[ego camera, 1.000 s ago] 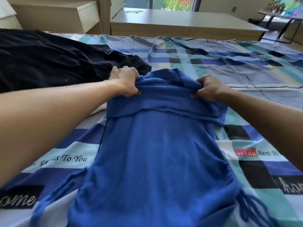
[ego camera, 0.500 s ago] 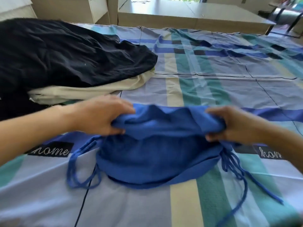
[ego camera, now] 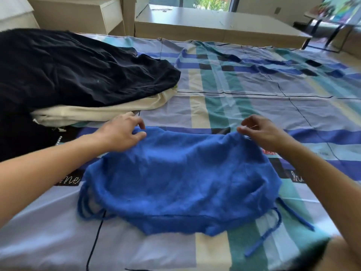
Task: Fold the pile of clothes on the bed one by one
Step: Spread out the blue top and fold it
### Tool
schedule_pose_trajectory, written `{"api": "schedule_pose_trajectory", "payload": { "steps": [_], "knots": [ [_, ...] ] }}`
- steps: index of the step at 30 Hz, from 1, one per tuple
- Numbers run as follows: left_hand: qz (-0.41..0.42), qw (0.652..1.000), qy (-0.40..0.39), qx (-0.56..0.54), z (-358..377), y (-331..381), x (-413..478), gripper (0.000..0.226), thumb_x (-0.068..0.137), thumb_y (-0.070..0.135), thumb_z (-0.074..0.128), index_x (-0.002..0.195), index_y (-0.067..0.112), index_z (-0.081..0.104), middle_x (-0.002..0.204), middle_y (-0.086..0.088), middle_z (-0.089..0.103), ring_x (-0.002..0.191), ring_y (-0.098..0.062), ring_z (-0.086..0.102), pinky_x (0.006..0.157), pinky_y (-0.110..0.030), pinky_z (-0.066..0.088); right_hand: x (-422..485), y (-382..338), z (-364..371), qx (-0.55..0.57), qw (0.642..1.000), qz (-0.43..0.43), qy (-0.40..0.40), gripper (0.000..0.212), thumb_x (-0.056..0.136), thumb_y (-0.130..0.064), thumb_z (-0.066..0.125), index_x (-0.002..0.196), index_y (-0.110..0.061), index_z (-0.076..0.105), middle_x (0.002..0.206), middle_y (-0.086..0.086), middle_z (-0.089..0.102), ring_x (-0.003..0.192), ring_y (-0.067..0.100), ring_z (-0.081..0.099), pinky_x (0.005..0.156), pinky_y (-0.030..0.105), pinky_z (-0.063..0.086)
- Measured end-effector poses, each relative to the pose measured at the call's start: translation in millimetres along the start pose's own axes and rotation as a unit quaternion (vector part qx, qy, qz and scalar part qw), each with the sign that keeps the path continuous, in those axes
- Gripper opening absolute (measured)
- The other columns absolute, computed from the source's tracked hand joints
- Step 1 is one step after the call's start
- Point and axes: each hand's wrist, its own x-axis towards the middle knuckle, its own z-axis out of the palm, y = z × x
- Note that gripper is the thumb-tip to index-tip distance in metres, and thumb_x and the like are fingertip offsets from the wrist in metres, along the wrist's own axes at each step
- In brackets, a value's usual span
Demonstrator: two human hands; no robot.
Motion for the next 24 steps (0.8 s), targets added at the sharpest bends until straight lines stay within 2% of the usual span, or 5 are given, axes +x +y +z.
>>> {"api": "schedule_pose_trajectory", "payload": {
  "steps": [3,8,16,20,24],
  "knots": [
    [-0.103,0.992,-0.001,-0.079,21.1,-5.1,22.0,0.049,0.098,0.043,0.057,0.14,0.018,0.053,0.139,-0.011,0.056,0.128,-0.032,0.052,0.104,-0.037,0.04,0.0,9.3,10.4,0.034,0.991,0.091,-0.087,0.037,0.095,-0.041,0.063,0.125,-0.019,0.06,0.108,0.008,0.068,0.092,0.017,0.064,0.081,0.03,0.05],
    [-0.122,0.981,-0.015,-0.147,36.9,-14.6,21.9,0.023,0.094,0.046,0.062,0.096,0.024,0.069,0.096,-0.002,0.072,0.09,-0.025,0.066,0.079,-0.039,0.052,-5.5,17.1,8.4,0.144,0.968,0.121,-0.163,0.024,0.088,-0.02,0.075,0.11,-0.011,0.074,0.104,0.009,0.077,0.102,0.026,0.072,0.098,0.045,0.054],
    [-0.171,0.972,0.131,-0.095,26.7,-21.2,34.2,0.029,0.092,0.04,0.066,0.1,0.013,0.056,0.101,-0.012,0.063,0.098,-0.036,0.059,0.081,-0.042,0.046,5.4,23.8,4.7,0.151,0.98,0.125,-0.018,0.021,0.08,-0.005,0.078,0.072,-0.015,0.061,0.052,-0.012,0.06,0.061,0.016,0.055,0.06,0.029,0.045],
    [-0.024,0.975,0.21,0.076,32.4,10.6,19.9,0.051,0.085,0.044,0.069,0.125,0.014,0.056,0.12,-0.014,0.052,0.111,-0.038,0.05,0.094,-0.049,0.042,-2.8,19.4,-2.6,0.156,0.963,0.18,-0.122,0.049,0.07,-0.028,0.087,0.11,-0.004,0.069,0.098,0.012,0.074,0.092,0.032,0.07,0.088,0.043,0.056],
    [0.129,0.989,0.069,-0.025,53.2,83.9,-25.1,0.081,0.083,0.072,0.032,0.149,0.026,0.04,0.153,-0.006,0.037,0.142,-0.027,0.032,0.115,-0.046,0.031,-21.5,14.5,-19.8,0.218,0.923,0.215,-0.231,0.07,0.063,-0.037,0.092,0.113,0.005,0.067,0.106,0.023,0.072,0.1,0.039,0.069,0.097,0.048,0.051]
  ]
}}
